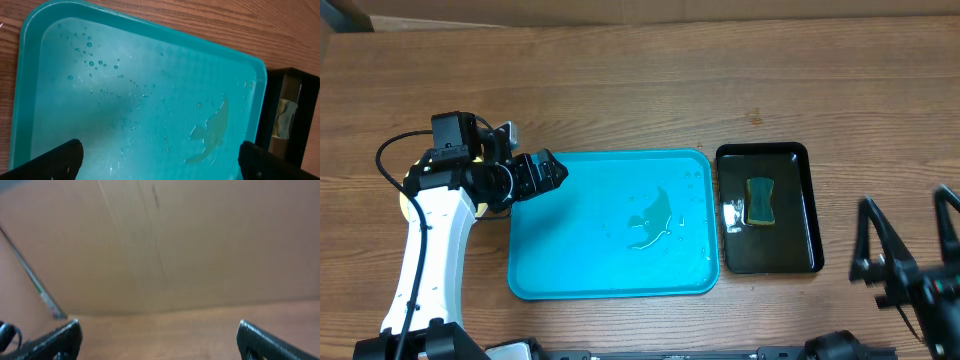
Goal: Clean dirty plates on tray and stack at the side
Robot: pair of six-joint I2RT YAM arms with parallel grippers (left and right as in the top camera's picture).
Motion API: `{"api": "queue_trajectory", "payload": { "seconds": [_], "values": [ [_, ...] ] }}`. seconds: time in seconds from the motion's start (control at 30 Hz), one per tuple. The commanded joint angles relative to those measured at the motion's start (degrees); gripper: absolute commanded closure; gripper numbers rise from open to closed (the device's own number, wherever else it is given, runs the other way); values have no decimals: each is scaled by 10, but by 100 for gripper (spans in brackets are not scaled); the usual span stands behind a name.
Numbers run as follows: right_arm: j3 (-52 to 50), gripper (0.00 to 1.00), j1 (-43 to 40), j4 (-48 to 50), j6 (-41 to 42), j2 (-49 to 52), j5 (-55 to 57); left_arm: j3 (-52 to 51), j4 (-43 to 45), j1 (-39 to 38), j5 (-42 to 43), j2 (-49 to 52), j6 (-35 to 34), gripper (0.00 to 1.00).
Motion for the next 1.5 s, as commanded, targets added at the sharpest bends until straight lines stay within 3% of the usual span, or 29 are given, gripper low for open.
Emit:
{"api": "queue_trajectory", "payload": {
  "seconds": [0.0, 0.37, 0.53, 0.8, 1.07, 1.33, 1.47],
  "values": [
    [-73, 0, -25, 43, -24, -49, 10, 9, -1, -1, -2, 3, 13, 0],
    [-381, 0, -59, 441, -24, -155, -38, 9, -1, -1, -2, 3, 13, 0],
    [-491, 0, -59, 528, -22, -196, -47, 9, -1, -1, -2, 3, 13, 0],
    [-615, 0, -59, 583, -21, -240, -47, 9, -1, -1, -2, 3, 13, 0],
    [-681, 0, -59, 571, -22, -240, -47, 9, -1, -1, -2, 3, 13, 0],
    [-680, 0, -88, 442, -28, -240, -52, 9, -1, -1, -2, 3, 13, 0],
    [-680, 0, -106, 401, -85, -240, -82, 9, -1, -1, -2, 3, 13, 0]
  ]
}}
